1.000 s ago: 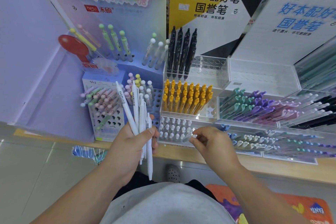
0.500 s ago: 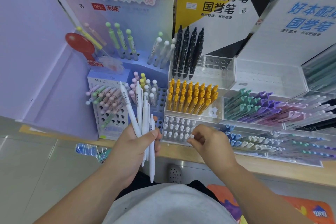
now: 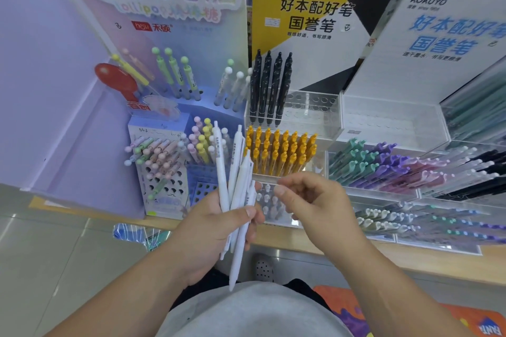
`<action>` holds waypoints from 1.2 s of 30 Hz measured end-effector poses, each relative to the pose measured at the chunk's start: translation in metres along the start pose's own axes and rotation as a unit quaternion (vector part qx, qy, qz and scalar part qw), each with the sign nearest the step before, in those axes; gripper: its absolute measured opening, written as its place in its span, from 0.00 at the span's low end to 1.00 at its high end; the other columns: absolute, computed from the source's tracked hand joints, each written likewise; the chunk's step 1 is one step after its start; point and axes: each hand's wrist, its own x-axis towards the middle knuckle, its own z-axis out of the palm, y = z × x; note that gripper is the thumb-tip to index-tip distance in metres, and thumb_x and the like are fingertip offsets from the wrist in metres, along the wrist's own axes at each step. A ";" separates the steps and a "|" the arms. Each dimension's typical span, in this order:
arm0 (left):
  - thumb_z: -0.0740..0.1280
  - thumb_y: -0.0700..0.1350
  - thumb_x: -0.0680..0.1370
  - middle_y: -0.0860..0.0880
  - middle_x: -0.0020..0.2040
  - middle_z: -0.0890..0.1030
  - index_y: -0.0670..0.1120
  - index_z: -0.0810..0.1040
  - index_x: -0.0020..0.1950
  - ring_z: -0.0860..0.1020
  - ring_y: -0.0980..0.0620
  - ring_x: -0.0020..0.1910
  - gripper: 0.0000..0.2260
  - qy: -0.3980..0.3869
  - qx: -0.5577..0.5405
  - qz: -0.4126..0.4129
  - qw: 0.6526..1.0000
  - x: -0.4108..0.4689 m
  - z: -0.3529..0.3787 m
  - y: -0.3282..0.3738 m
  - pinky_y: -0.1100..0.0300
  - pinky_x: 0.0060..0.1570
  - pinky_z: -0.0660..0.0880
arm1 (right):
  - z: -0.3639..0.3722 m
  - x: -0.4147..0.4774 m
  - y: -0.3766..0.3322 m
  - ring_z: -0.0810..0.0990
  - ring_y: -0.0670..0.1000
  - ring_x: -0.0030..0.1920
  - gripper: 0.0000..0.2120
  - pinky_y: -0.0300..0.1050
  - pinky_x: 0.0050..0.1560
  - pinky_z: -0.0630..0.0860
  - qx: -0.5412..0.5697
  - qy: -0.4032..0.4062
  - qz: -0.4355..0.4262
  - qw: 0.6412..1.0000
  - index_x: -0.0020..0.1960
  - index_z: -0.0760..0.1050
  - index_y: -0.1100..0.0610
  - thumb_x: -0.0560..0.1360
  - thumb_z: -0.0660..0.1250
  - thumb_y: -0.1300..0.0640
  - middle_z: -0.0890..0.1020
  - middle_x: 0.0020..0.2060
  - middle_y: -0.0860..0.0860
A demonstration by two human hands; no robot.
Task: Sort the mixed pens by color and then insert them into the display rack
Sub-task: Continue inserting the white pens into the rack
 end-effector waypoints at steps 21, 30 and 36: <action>0.63 0.35 0.81 0.42 0.42 0.82 0.47 0.76 0.63 0.76 0.48 0.34 0.12 0.026 0.070 0.025 0.997 0.019 0.024 -0.009 0.53 0.35 0.75 | -0.082 0.008 -0.009 0.83 0.54 0.35 0.03 0.44 0.33 0.81 0.088 0.107 0.036 0.990 0.45 0.79 0.61 0.74 0.72 0.66 0.83 0.34 0.59; 0.63 0.34 0.81 0.43 0.39 0.79 0.42 0.76 0.61 0.74 0.48 0.32 0.11 0.043 0.037 0.026 0.998 0.012 0.011 -0.018 0.55 0.32 0.75 | -0.054 0.016 0.031 0.80 0.39 0.36 0.06 0.36 0.38 0.78 -0.224 0.136 -0.066 0.963 0.41 0.78 0.50 0.72 0.76 0.55 0.80 0.32 0.40; 0.69 0.39 0.76 0.42 0.40 0.79 0.46 0.77 0.63 0.74 0.47 0.33 0.15 0.034 0.014 0.030 0.999 0.011 0.005 -0.020 0.53 0.33 0.74 | -0.032 0.020 0.049 0.80 0.43 0.35 0.07 0.50 0.38 0.80 -0.273 0.117 -0.067 0.953 0.42 0.78 0.50 0.73 0.75 0.52 0.80 0.33 0.40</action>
